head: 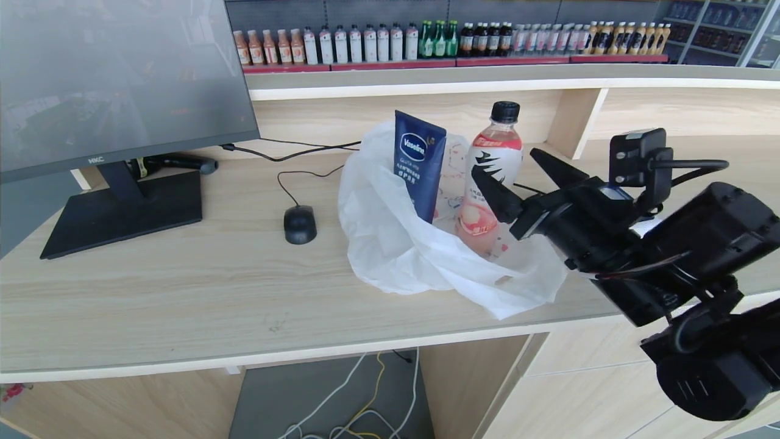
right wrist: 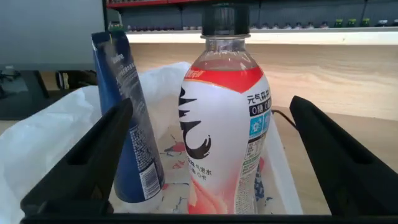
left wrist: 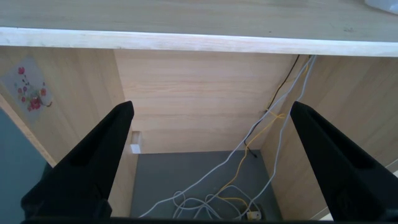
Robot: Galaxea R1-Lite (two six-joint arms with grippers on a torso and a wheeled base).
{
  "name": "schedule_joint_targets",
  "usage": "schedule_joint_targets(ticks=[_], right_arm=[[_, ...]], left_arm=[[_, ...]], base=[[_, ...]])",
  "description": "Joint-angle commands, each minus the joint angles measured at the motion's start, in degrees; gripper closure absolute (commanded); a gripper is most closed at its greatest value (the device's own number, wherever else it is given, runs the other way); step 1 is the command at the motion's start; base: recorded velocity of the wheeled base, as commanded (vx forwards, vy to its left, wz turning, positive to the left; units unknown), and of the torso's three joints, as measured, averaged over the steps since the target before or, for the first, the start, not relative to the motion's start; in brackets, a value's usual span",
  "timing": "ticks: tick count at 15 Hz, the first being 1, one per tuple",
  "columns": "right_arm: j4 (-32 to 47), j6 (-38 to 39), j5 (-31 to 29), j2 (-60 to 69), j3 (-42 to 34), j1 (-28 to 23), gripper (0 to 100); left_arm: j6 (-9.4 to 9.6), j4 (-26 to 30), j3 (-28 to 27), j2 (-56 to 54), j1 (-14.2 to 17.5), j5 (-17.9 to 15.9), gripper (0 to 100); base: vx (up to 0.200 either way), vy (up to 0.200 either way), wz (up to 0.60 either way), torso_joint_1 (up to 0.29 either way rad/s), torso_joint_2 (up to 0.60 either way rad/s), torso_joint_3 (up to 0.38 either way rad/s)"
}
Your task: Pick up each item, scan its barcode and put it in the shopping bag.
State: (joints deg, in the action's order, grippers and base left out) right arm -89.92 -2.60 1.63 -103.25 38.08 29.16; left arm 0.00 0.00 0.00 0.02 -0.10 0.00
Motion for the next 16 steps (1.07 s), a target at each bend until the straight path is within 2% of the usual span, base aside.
schedule_joint_targets(ticks=[1,2,4,6,8,10,13,16], right_arm=[[-0.08,-0.48,0.04,18.79,-11.89,2.22,0],[-0.08,-0.57,-0.05,30.04,-22.18,2.13,0],[-0.08,-0.30,0.21,42.70,-37.29,2.13,0],[8.62,-0.04,0.12,52.98,-36.77,2.22,0],[35.51,-0.13,0.39,68.45,-36.24,2.22,0],[56.08,-2.41,3.99,78.64,-35.80,2.30,0],[76.29,-5.05,4.96,90.16,-38.08,2.22,0],[88.07,-5.05,4.26,97.98,-38.08,0.20,0]], left_arm=[[0.00,0.00,0.00,-0.02,0.01,0.00,0],[0.00,0.00,0.00,-0.02,0.01,0.00,0],[0.00,0.00,0.00,-0.02,0.01,0.00,0],[0.00,0.00,0.00,-0.02,0.01,0.00,0],[0.00,0.00,0.00,-0.02,0.10,0.00,0],[0.09,0.00,0.00,-0.02,0.01,0.00,0],[0.09,0.00,0.00,-0.02,0.01,0.00,0],[0.00,0.00,0.00,-0.02,0.01,0.00,0]], base=[[0.000,0.000,0.00,0.000,0.00,0.000],[0.000,0.000,0.00,0.000,0.00,0.000],[0.000,0.000,0.00,0.000,0.00,0.000],[0.000,0.000,0.00,0.000,0.00,0.000],[0.000,0.000,0.00,0.000,0.00,0.000],[0.000,0.000,0.00,0.000,0.00,0.000],[0.000,0.000,0.00,0.000,0.00,0.000],[0.000,0.000,0.00,0.000,0.00,0.000]])
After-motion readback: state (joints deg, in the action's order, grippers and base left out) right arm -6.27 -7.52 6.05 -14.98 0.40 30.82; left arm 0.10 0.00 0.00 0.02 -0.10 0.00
